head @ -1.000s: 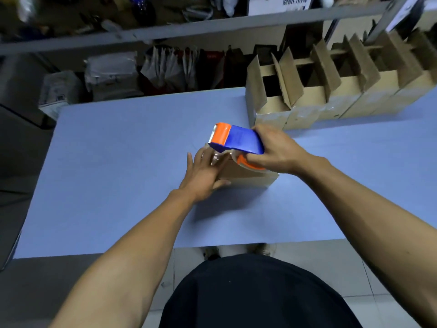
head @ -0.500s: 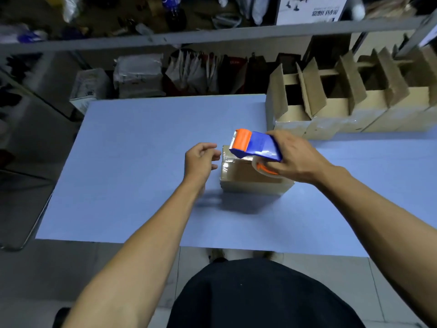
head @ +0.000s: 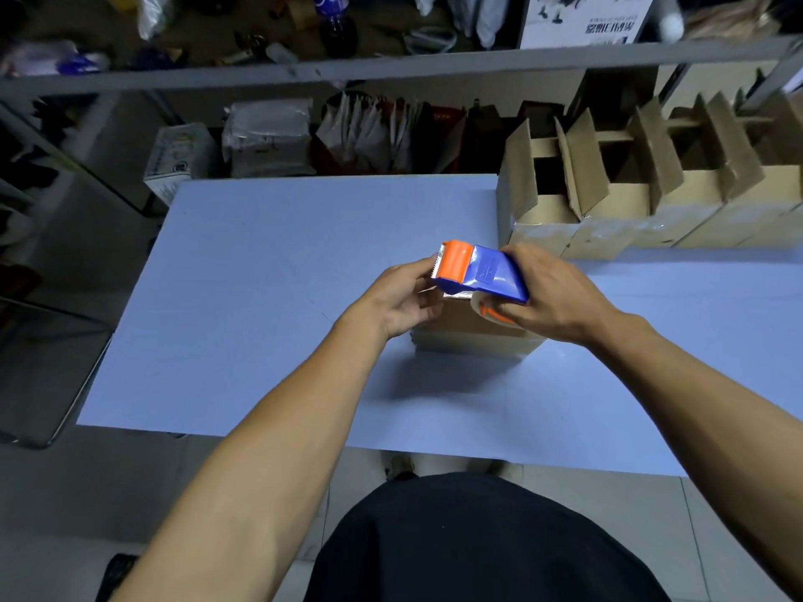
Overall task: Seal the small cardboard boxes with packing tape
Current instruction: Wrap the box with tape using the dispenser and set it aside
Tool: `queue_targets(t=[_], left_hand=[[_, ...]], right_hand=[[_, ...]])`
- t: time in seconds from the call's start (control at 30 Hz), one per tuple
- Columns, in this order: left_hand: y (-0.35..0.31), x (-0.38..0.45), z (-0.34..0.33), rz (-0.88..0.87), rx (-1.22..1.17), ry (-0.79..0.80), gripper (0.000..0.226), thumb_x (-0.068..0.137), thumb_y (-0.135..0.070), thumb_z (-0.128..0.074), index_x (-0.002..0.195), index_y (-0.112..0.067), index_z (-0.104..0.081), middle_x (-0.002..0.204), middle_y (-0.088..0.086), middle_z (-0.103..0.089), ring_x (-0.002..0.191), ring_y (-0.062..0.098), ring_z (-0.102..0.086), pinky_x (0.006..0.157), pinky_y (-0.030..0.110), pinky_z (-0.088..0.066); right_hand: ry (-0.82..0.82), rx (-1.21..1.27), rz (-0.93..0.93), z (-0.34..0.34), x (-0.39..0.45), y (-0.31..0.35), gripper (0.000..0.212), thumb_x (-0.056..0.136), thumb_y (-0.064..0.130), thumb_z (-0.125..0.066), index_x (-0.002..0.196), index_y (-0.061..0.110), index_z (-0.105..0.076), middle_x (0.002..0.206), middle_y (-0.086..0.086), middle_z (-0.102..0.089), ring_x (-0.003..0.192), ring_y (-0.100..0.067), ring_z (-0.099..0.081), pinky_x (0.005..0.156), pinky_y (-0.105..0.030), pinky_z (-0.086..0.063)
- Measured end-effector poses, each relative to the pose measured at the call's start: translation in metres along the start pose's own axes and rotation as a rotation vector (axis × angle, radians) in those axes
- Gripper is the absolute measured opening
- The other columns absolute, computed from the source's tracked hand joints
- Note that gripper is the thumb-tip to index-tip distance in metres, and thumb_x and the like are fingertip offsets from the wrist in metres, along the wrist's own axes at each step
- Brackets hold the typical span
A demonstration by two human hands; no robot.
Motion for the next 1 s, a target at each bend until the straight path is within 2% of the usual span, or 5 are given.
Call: queue_targets(t=[0.37,0.57,0.73,0.9,1.0], left_hand=[[-0.008,0.001,0.027,-0.135,0.324,-0.247,0.008,0.094,-0.019,-0.066,0.091,-0.012,-0.068,0.077,0.003,-0.069,0.071,0.014,-0.064,0.063,0.025,-0.051],[-0.009,0.002,0.034,-0.146,0.257,-0.230,0.013,0.096,-0.007,-0.063,0.084,-0.006,-0.069,0.074,0.005,-0.067,0.065,0.011,-0.061,0.057,0.020,-0.050],[-0.010,0.005,0.067,-0.187,0.227,-0.395,0.017,0.095,0.003,-0.055,0.081,-0.005,-0.061,0.069,0.008,-0.054,0.058,0.014,-0.050,0.054,0.019,-0.052],[0.000,0.012,0.063,-0.137,0.239,-0.333,0.017,0.097,-0.003,-0.053,0.082,-0.009,-0.060,0.068,0.005,-0.051,0.063,0.014,-0.051,0.068,0.029,-0.056],[0.006,0.019,0.060,-0.101,0.235,-0.330,0.021,0.098,-0.008,-0.049,0.079,-0.012,-0.057,0.068,0.003,-0.049,0.063,0.014,-0.050,0.065,0.031,-0.050]], right_hand=[[0.038,-0.177,0.104,-0.007,0.014,0.024,0.045,0.081,0.047,-0.069,0.104,0.012,-0.053,0.094,-0.001,-0.049,0.074,-0.028,-0.054,0.059,-0.034,-0.043],[0.092,-0.191,0.142,-0.010,0.015,0.026,0.043,0.085,0.053,-0.062,0.105,0.018,-0.047,0.087,-0.004,-0.055,0.067,-0.030,-0.054,0.056,-0.035,-0.045],[0.109,-0.225,0.115,-0.003,0.012,0.013,0.045,0.082,0.058,-0.059,0.103,0.020,-0.047,0.086,-0.002,-0.056,0.068,-0.029,-0.054,0.057,-0.034,-0.046],[0.114,-0.239,0.100,0.003,0.007,0.005,0.051,0.080,0.061,-0.057,0.112,0.021,-0.051,0.091,-0.002,-0.061,0.074,-0.029,-0.059,0.062,-0.038,-0.052],[0.096,-0.239,0.101,0.007,0.007,0.004,0.057,0.078,0.065,-0.052,0.114,0.022,-0.051,0.093,-0.002,-0.062,0.075,-0.029,-0.059,0.062,-0.036,-0.052]])
Point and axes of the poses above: each hand's wrist, its own x-axis towards the middle knuckle, its own z-axis out of the back of the hand, y = z × x, the point moved 9 cm from there along x, towards the middle knuckle
